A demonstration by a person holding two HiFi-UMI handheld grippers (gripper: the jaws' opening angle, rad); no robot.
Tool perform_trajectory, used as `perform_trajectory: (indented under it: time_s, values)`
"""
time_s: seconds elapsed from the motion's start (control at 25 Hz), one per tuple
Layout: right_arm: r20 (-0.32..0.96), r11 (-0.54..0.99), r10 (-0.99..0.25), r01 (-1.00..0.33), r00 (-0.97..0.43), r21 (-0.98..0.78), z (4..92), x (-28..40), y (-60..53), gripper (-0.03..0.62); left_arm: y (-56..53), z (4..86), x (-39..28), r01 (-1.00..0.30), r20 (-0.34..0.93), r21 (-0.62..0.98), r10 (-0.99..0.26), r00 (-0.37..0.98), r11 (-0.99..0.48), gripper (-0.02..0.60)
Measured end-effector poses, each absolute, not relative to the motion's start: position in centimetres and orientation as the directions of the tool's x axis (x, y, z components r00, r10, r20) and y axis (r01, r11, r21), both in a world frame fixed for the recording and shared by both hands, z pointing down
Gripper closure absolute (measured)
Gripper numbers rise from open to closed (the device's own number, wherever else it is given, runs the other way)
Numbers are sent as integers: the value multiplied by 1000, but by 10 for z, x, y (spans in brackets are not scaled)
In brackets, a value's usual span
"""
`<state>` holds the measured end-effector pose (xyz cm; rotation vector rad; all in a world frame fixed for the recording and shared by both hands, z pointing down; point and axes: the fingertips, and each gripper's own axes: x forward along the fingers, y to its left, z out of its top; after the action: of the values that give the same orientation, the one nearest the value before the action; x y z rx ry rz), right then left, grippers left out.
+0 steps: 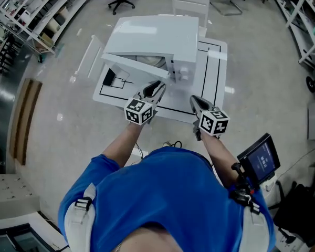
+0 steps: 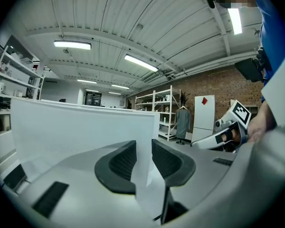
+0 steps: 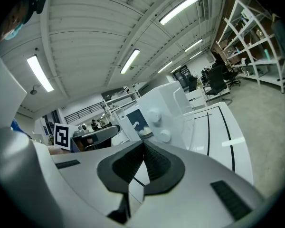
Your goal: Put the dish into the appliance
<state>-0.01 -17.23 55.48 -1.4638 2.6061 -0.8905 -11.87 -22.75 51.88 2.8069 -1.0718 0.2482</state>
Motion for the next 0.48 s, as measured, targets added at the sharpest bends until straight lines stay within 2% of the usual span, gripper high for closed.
perform_trajectory:
  time_s: [0.48]
  values:
    - [254,349,-822,-803,-510,-483,553,12,-187,592,-263,516,-101,-650,204,76,-626,752,-756,476]
